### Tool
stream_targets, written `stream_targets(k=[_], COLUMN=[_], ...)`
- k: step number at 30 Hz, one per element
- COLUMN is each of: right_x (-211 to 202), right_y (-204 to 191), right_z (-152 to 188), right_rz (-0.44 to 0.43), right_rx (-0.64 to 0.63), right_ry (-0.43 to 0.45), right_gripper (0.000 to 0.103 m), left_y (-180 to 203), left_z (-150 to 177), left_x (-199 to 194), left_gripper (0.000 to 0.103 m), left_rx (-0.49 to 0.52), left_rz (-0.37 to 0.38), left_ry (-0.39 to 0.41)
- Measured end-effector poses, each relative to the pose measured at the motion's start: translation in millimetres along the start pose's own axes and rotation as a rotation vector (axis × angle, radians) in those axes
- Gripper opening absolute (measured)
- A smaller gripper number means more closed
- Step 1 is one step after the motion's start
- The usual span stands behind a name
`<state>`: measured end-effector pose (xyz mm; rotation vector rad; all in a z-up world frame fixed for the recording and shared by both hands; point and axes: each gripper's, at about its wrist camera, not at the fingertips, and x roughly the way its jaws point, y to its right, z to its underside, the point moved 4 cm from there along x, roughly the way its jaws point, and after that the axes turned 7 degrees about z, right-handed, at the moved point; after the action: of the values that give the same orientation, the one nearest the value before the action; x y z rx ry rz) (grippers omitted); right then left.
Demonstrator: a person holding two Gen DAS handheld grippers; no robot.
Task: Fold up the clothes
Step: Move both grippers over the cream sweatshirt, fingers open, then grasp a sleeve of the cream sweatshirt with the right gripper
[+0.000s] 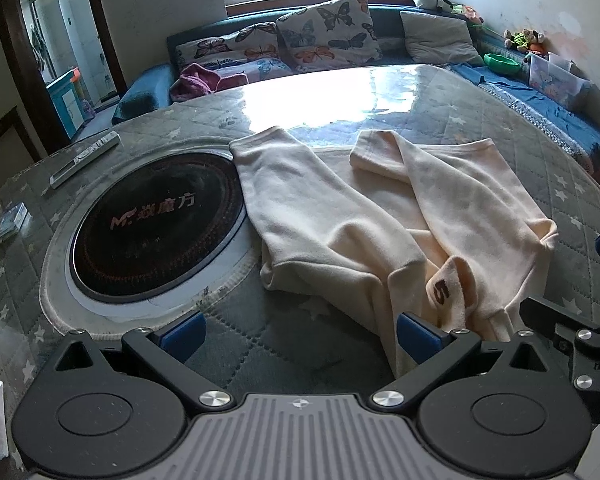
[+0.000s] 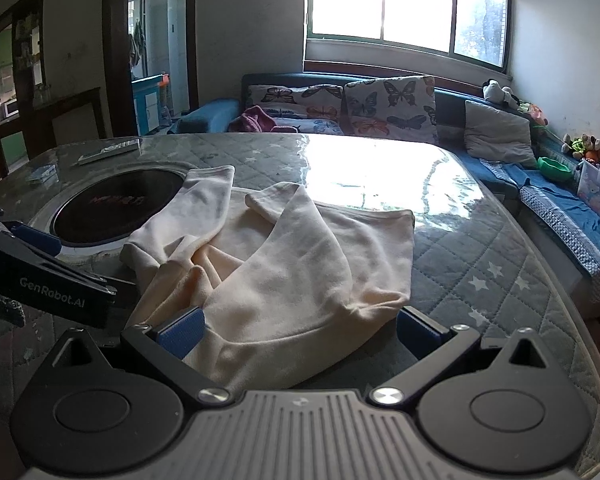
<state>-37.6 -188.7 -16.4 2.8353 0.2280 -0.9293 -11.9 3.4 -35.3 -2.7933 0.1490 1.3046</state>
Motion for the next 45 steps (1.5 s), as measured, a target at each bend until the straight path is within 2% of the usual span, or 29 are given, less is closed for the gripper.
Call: stream_targets(k=[19, 27, 36, 38, 40, 41, 43, 45], right_x=[41, 81, 127, 133, 139, 142, 147, 150], right_y=[12, 19, 6, 2, 0, -1, -3, -4], right_z=[-37, -64, -80, -82, -83, -83, -83, -83], right_rz=[-0.001, -0.03, -0.082, -0.095, -0.108, -0.112, -0.12, -0.127], right_rx=[-0.016, -0.005, -0.026, -0.026, -0.027, -0.028, -0.03, -0.031], right_ry=[0.006, -0.014, -0.081, -0.091, -0.101, -0.107, -0.12, -0.129], right_gripper=[0.101, 0.092, 0.081, 0.076, 0.065, 0.063, 0.05, 0.046], left_y=[-21, -28, -28, -28, -29, -29, -29, -29], left_z=[-48, -75, -99, -102, -104, -104, -104, -104], left_x=[13, 44, 76, 81, 86, 88, 91, 94], left_gripper=[0.103, 0.103, 0.103, 0.103, 0.103, 0.103, 0.103, 0.103], left_rx=[-0.024, -0.033, -0.034, -0.036, -0.034, -0.034, -0.036, -0.035], left_rz=[-0.022, -0.022, -0.024, -0.027, -0.031, -0.034, -0.036, -0.034], left_ry=[0.044, 0.044, 0.038, 0.034, 0.03, 0.026, 0.021, 0.017])
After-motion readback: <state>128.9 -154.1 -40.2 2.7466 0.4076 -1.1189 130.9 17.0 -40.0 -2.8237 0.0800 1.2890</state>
